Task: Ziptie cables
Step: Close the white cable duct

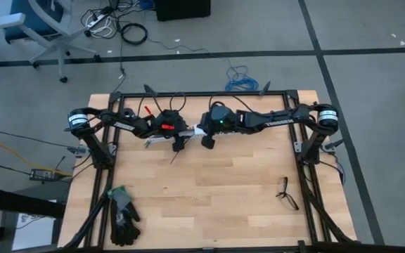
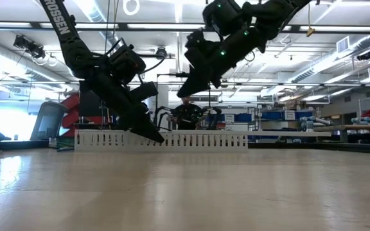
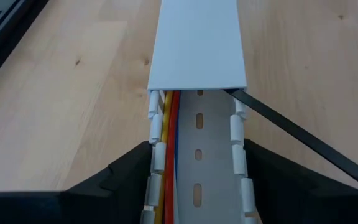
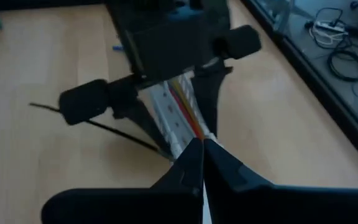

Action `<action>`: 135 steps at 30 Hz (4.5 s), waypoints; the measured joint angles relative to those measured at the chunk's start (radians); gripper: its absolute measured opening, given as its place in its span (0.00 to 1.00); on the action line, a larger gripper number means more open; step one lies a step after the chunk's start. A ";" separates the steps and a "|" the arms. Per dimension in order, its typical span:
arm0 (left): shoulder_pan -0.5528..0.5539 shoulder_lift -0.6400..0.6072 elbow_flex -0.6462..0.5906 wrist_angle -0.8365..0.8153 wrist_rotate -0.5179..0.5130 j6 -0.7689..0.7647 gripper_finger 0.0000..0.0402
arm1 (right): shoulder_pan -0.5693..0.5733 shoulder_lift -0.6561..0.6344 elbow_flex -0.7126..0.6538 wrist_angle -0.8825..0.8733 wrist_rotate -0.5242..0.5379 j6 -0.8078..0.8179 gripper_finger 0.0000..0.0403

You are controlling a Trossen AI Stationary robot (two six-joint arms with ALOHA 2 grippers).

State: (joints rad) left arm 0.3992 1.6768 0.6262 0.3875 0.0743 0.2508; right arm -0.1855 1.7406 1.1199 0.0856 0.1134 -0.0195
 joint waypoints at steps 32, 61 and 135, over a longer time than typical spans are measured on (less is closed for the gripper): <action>-0.002 0.000 0.000 0.111 0.007 -0.119 0.75 | -0.018 -0.009 -0.146 0.024 -0.003 0.107 0.00; -0.001 0.150 0.098 0.068 0.053 -0.123 0.68 | -0.062 -0.009 -0.146 0.019 -0.058 0.105 0.00; -0.021 -0.140 -0.074 -0.093 0.111 -0.237 0.86 | -0.066 -0.221 -0.342 0.075 -0.069 0.149 0.00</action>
State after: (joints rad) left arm 0.3785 1.5371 0.5522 0.2944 0.1850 0.0143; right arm -0.2512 1.5197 0.7776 0.1610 0.0448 0.1299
